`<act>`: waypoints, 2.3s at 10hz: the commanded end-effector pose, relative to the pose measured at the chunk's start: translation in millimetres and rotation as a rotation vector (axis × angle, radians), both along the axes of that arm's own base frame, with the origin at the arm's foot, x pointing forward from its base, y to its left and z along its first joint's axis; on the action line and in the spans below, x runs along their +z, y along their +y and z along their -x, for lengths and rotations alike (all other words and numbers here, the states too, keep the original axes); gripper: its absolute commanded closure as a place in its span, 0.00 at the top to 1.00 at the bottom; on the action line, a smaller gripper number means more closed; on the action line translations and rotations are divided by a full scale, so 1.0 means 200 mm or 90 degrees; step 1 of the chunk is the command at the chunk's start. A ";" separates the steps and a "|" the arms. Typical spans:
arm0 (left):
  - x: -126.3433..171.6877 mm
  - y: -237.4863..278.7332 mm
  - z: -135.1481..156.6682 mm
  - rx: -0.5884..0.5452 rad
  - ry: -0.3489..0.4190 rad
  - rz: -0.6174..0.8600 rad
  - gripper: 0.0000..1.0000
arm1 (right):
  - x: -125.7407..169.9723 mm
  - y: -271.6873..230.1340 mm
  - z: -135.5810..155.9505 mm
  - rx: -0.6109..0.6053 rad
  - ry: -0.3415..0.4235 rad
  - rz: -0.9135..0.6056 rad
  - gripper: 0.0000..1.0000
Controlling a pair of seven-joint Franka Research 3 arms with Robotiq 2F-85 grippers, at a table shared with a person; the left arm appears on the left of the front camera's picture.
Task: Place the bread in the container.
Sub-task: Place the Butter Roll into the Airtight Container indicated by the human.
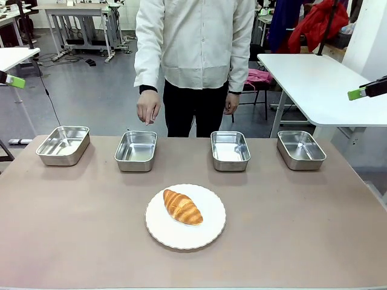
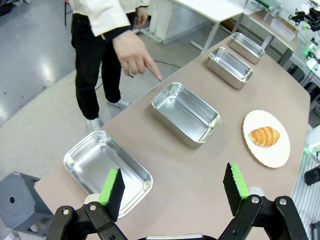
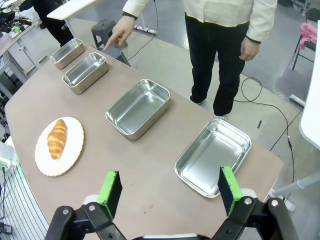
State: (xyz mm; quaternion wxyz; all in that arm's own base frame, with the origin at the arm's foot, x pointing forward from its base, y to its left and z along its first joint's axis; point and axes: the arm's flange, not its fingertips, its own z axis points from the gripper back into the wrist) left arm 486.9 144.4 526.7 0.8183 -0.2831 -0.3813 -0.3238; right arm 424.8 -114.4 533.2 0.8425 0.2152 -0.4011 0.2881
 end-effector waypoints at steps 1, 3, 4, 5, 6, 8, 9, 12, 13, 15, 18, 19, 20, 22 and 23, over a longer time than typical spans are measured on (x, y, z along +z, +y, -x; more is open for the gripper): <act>0.00 0.00 0.01 -0.007 -0.003 0.003 1.00 | 0.00 0.00 0.00 0.002 -0.011 -0.012 1.00; 0.00 0.00 0.01 -0.007 -0.003 0.003 1.00 | 0.00 0.00 0.00 0.002 -0.011 -0.012 1.00; 0.00 0.00 0.01 -0.007 -0.003 0.003 1.00 | 0.00 0.00 0.00 0.002 -0.011 -0.012 1.00; 0.00 0.00 0.01 -0.007 -0.003 0.003 1.00 | 0.00 0.00 0.00 0.002 -0.011 -0.012 1.00; 0.00 0.00 0.01 -0.007 -0.003 0.003 1.00 | 0.00 0.00 0.00 0.002 -0.011 -0.012 1.00; 0.00 0.00 0.01 -0.007 -0.003 0.003 1.00 | 0.00 0.00 0.00 0.002 -0.011 -0.012 1.00; 0.00 0.00 0.01 -0.007 -0.003 0.003 1.00 | 0.00 0.00 0.00 0.002 -0.011 -0.012 1.00; 0.00 0.00 0.01 -0.007 -0.003 0.003 1.00 | 0.00 0.00 0.00 0.002 -0.011 -0.012 1.00; 0.00 0.00 0.01 -0.007 -0.003 0.003 1.00 | 0.00 0.00 0.00 0.002 -0.011 -0.012 1.00; 0.00 0.00 0.01 -0.007 -0.003 0.003 1.00 | 0.00 0.00 0.00 0.002 -0.011 -0.012 1.00; 0.00 0.00 0.00 0.000 0.000 0.000 1.00 | 0.00 0.00 0.00 0.002 -0.011 -0.012 1.00; 0.08 -0.18 0.04 0.033 0.033 -0.008 1.00 | 0.00 0.00 0.00 0.002 -0.011 -0.012 1.00; 0.16 -0.35 0.08 0.053 0.058 -0.036 1.00 | 0.00 0.00 0.00 0.002 -0.011 -0.012 1.00; 0.25 -0.73 0.15 0.121 0.171 -0.096 1.00 | 0.00 0.00 0.00 0.002 -0.011 -0.012 1.00; 0.27 -0.91 0.16 0.155 0.224 -0.105 1.00 | 0.00 0.00 0.00 0.002 -0.011 -0.012 1.00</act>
